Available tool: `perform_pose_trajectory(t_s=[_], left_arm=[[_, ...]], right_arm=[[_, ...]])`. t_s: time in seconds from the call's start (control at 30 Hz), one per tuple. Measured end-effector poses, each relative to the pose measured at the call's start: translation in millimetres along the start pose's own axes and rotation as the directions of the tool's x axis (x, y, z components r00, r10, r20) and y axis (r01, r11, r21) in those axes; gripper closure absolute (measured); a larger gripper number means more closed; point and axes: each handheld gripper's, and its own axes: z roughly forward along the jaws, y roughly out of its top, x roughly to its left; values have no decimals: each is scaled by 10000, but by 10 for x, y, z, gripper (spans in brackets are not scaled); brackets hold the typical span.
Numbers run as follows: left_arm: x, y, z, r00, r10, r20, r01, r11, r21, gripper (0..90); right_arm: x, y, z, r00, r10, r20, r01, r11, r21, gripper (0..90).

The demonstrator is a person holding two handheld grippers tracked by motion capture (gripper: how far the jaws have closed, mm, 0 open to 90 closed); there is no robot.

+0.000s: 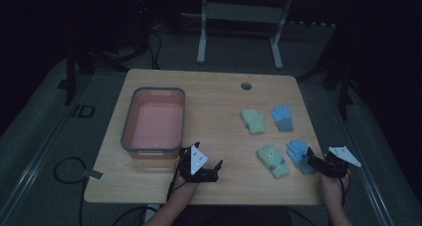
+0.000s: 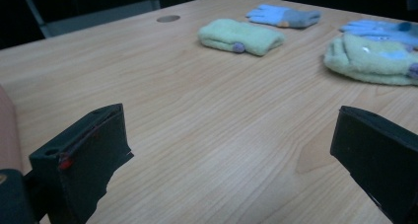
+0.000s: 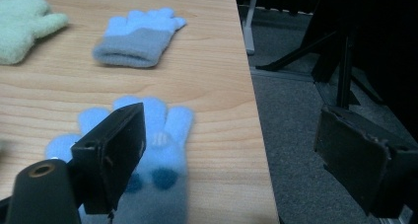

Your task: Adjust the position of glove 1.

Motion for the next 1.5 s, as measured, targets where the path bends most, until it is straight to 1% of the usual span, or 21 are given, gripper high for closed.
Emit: perform_pose_trajectory(t_s=[0.07, 0.2, 0.33, 0.37, 0.47, 0.5, 0.57, 0.6, 0.63, 0.67, 0.7, 0.73, 0.83, 1.0, 1.07, 1.13, 1.2, 1.27, 1.33, 1.47, 1.5], left_arm=[[10, 1, 1, 9999, -107, 80, 106, 9999, 94, 10], [27, 1, 0, 9990, -113, 435, 106, 9998, 169, 10], [58, 0, 1, 9977, -394, 551, 385, 9991, 166, 10], [67, -2, 0, 9971, -500, 577, 491, 9987, 162, 10], [72, -4, -4, 9968, -531, 594, 527, 9986, 76, 10], [70, -4, -4, 9970, -489, 605, 485, 9988, 75, 10], [63, -4, -6, 9975, -430, 561, 427, 9991, 60, 10], [61, -4, -8, 9976, -395, 561, 393, 9992, 49, 10], [59, -5, -8, 9976, -392, 572, 390, 9992, 33, 10], [60, -6, -9, 9975, -391, 585, 390, 9992, 20, 10], [61, -6, -9, 9974, -401, 594, 401, 9992, 17, 10], [62, -6, -8, 9974, -416, 592, 416, 9991, 14, 10], [66, -6, -9, 9968, -433, 679, 433, 9991, 4, 10], [68, -8, -10, 9966, -461, 689, 465, 9989, -39, 10], [71, -8, -11, 9963, -490, 710, 493, 9988, -29, 10], [72, -8, -12, 9961, -486, 738, 489, 9988, -34, 10], [73, -9, -10, 9959, -495, 751, 500, 9987, -43, 10], [76, -8, -10, 9960, -495, 744, 498, 9988, -19, 10], [77, -9, -11, 9959, -505, 752, 508, 9987, -21, 10], [73, -9, -10, 9960, -499, 738, 504, 9987, -45, 10], [73, -9, -11, 9960, -496, 742, 501, 9987, -48, 10]], right_arm=[[3, 1, -1, 10000, -54, 8, 54, 10000, 27, 124], [3, 3, 9, 10000, -54, 65, 51, 9994, 355, 124], [3, 5, 18, 10000, 13, -5, -13, 9952, 981, 118], [1, 7, 20, 10000, 26, -84, -17, 9936, 1130, 117], [4, 40, 9, 9992, 214, -351, -156, 9872, 1589, 118], [10, 66, -11, 9986, 220, -486, -135, 9856, 1685, 149], [-8, 124, -20, 9941, 463, -982, -246, 9771, 2115, 148], [-16, 165, -33, 9889, 739, -1288, -444, 9748, 2186, 149], [-14, 195, -53, 9887, 772, -1287, -488, 9763, 2107, 158], [0, 227, -71, 9913, 669, -1130, -432, 9787, 2005, 170], [18, 260, -84, 9931, 518, -1057, -300, 9798, 1976, 160], [29, 293, -96, 9925, 451, -1136, -223, 9806, 1948, 119], [77, 382, -139, 9913, 194, -1304, 56, 9820, 1886, 122], [120, 523, -175, 9872, 206, -1583, 81, 9839, 1788, 119], [142, 594, -178, 9821, 113, -1878, 243, 9823, 1858, 137], [169, 663, -188, 9802, -97, -1976, 450, 9836, 1749, 142], [194, 740, -181, 9750, -240, -2209, 627, 9834, 1701, 176], [217, 793, -175, 9732, -336, -2277, 711, 9848, 1586, 202], [250, 847, -155, 9669, -530, -2495, 926, 9844, 1497, 226], [318, 947, -90, 9593, -643, -2749, 1056, 9848, 1382, 275], [339, 980, -64, 9543, -632, -2922, 1073, 9847, 1374, 277]])
